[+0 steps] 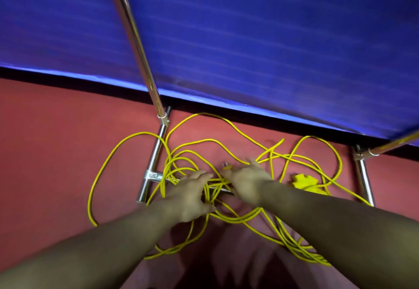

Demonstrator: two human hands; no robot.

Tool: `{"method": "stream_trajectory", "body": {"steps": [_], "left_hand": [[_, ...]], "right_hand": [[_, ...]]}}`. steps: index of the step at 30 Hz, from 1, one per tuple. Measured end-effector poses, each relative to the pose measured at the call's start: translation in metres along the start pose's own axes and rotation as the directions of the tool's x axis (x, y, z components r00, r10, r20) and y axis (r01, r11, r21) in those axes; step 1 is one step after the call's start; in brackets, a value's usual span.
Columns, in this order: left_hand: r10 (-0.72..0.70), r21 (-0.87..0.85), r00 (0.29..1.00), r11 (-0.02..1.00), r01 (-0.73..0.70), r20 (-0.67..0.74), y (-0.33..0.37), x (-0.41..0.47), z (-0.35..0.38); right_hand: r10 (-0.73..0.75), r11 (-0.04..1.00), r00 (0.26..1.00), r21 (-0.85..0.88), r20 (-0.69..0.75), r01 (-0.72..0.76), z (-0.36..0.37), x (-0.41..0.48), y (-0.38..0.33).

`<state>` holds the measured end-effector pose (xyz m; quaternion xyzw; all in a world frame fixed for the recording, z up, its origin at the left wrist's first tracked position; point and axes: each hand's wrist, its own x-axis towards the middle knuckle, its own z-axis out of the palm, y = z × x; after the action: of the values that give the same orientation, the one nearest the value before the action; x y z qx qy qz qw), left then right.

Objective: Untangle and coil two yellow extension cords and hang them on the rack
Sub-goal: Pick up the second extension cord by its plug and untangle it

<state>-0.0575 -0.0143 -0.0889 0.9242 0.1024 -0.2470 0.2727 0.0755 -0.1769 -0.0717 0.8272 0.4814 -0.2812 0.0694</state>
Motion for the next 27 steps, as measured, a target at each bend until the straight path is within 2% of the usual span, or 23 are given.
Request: {"method": "stream_trajectory", "body": {"steps": [4,8,11,14,16,18,20,23,27], "left_hand": [[0.006,-0.101,1.0,0.995,-0.005,0.013,0.006,-0.001,0.006],[0.049,-0.071,0.998,0.996,-0.047,0.036,0.02,-0.008,0.014],[0.003,-0.082,1.0,0.997,-0.005,-0.023,0.036,-0.01,0.014],[-0.033,-0.205,0.995,0.979,0.014,-0.091,0.063,-0.02,0.003],[-0.077,-0.311,0.995,0.949,0.052,-0.066,0.072,-0.023,-0.008],[-0.053,-0.422,0.999,0.905,0.048,-0.001,0.079,-0.03,-0.027],[0.009,-0.473,1.0,0.881,-0.016,-0.015,0.093,-0.049,-0.058],[0.091,-0.453,0.986,0.88,-0.145,-0.139,0.131,-0.091,-0.123],[0.215,-0.341,0.94,0.891,-0.301,-0.266,0.199,-0.17,-0.209]], "right_hand": [[0.073,0.924,0.997,0.378,-0.027,-0.058,0.004,-0.018,0.014],[0.127,0.746,0.991,0.663,-0.045,-0.065,-0.012,-0.056,0.024],[0.166,0.685,0.979,0.728,-0.115,-0.031,-0.042,-0.085,0.029],[0.208,0.64,0.959,0.768,-0.193,0.016,-0.074,-0.116,0.03],[0.208,0.646,0.954,0.763,-0.216,0.031,-0.091,-0.129,0.029],[0.227,0.657,0.941,0.753,-0.251,0.043,-0.107,-0.144,0.026],[0.281,0.668,0.916,0.744,-0.288,0.029,-0.122,-0.168,0.022],[0.364,0.7,0.863,0.714,-0.352,-0.004,-0.149,-0.213,0.021],[0.434,0.725,0.749,0.687,-0.501,0.039,-0.191,-0.282,0.002]]}}
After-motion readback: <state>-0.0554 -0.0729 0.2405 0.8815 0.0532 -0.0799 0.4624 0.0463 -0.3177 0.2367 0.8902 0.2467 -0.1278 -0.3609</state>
